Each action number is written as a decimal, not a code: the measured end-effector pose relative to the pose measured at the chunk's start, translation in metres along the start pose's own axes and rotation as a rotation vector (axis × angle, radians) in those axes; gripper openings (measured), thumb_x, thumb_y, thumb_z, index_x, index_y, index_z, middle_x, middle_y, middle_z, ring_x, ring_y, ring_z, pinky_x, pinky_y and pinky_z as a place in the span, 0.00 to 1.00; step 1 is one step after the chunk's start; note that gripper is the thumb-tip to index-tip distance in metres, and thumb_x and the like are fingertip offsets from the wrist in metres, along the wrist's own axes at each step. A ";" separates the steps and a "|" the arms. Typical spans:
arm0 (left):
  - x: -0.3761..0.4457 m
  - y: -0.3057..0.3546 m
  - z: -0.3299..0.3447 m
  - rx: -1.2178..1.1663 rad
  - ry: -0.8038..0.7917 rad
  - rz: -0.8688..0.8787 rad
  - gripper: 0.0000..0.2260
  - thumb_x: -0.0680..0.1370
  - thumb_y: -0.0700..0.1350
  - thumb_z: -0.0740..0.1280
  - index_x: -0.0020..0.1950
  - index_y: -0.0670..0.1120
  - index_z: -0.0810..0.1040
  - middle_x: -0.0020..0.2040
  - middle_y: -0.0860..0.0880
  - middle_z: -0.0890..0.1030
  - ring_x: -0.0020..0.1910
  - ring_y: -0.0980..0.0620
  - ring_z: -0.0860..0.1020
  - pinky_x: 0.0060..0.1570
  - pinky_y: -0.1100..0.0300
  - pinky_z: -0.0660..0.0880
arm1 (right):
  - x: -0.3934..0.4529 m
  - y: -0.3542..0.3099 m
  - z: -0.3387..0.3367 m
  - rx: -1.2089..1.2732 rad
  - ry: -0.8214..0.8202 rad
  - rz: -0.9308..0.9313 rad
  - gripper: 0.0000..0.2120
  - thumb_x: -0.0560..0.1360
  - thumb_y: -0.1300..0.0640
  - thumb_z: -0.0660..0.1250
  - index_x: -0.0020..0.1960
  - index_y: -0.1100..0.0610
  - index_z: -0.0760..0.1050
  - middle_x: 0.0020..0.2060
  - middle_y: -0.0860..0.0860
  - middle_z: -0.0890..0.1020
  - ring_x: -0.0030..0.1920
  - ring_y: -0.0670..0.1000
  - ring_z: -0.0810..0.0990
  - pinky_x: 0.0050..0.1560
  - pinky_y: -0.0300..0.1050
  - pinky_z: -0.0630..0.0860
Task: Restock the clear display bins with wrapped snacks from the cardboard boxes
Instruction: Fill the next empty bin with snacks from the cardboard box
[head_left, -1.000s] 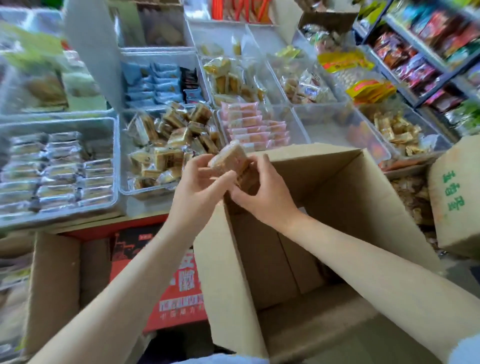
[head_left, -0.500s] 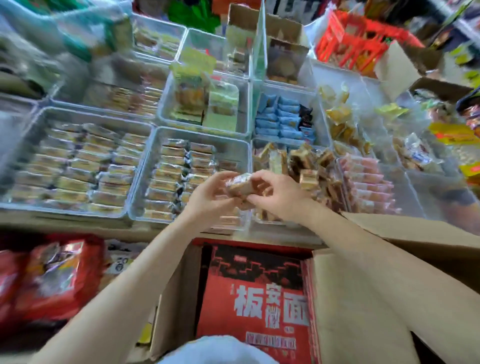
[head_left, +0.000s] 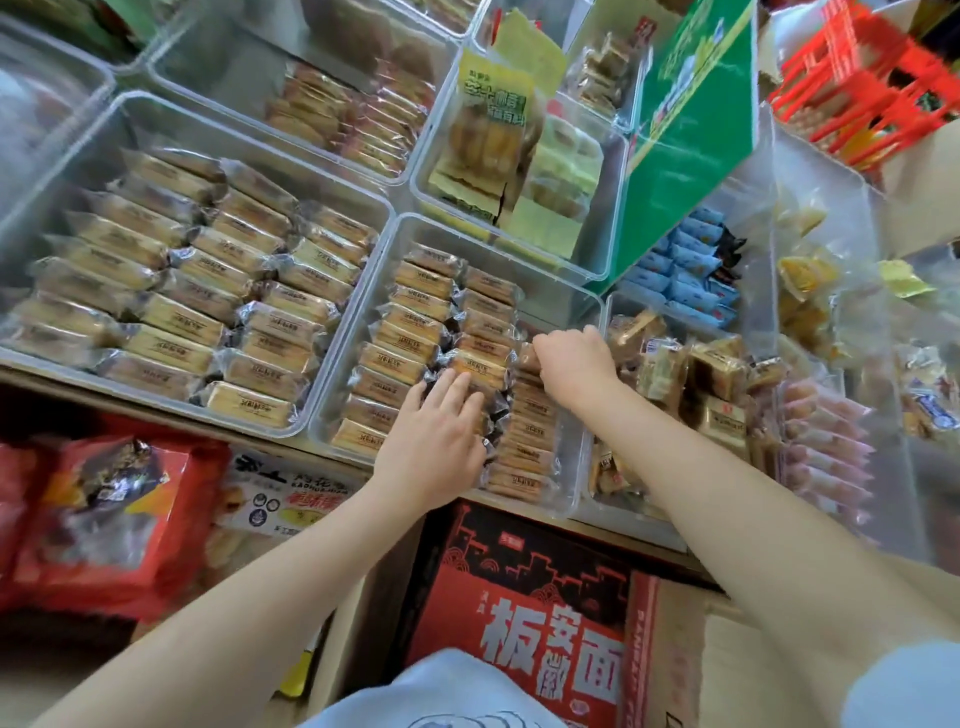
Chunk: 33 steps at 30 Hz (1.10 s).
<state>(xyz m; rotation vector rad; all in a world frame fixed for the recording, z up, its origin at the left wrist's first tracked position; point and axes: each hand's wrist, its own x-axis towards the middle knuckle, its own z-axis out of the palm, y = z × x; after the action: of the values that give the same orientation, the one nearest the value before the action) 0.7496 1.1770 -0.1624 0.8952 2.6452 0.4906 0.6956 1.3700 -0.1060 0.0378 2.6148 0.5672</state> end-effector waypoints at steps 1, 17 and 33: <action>0.000 -0.001 0.000 0.006 0.008 0.001 0.27 0.82 0.54 0.52 0.80 0.45 0.62 0.81 0.44 0.58 0.81 0.46 0.52 0.78 0.44 0.53 | 0.003 -0.003 0.002 0.035 -0.059 -0.002 0.08 0.78 0.64 0.59 0.54 0.56 0.74 0.54 0.54 0.82 0.55 0.58 0.80 0.56 0.51 0.72; -0.014 0.010 -0.005 0.044 0.027 -0.042 0.23 0.81 0.50 0.59 0.75 0.46 0.69 0.80 0.45 0.61 0.81 0.46 0.53 0.77 0.45 0.55 | -0.098 0.001 0.010 0.735 -0.016 -0.067 0.21 0.83 0.53 0.56 0.74 0.58 0.69 0.74 0.56 0.69 0.74 0.55 0.66 0.73 0.51 0.64; -0.159 0.400 0.053 -0.316 -0.003 0.661 0.10 0.80 0.45 0.64 0.59 0.49 0.82 0.65 0.49 0.78 0.68 0.48 0.72 0.69 0.54 0.64 | -0.487 0.227 0.212 0.955 0.477 0.755 0.11 0.80 0.54 0.60 0.46 0.52 0.80 0.39 0.47 0.83 0.41 0.52 0.79 0.42 0.48 0.76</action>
<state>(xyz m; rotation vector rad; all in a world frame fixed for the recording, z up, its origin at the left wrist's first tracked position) 1.1001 1.3876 -0.0174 1.6389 2.1224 1.0157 1.2093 1.5999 0.0245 1.3539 3.0117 -0.5886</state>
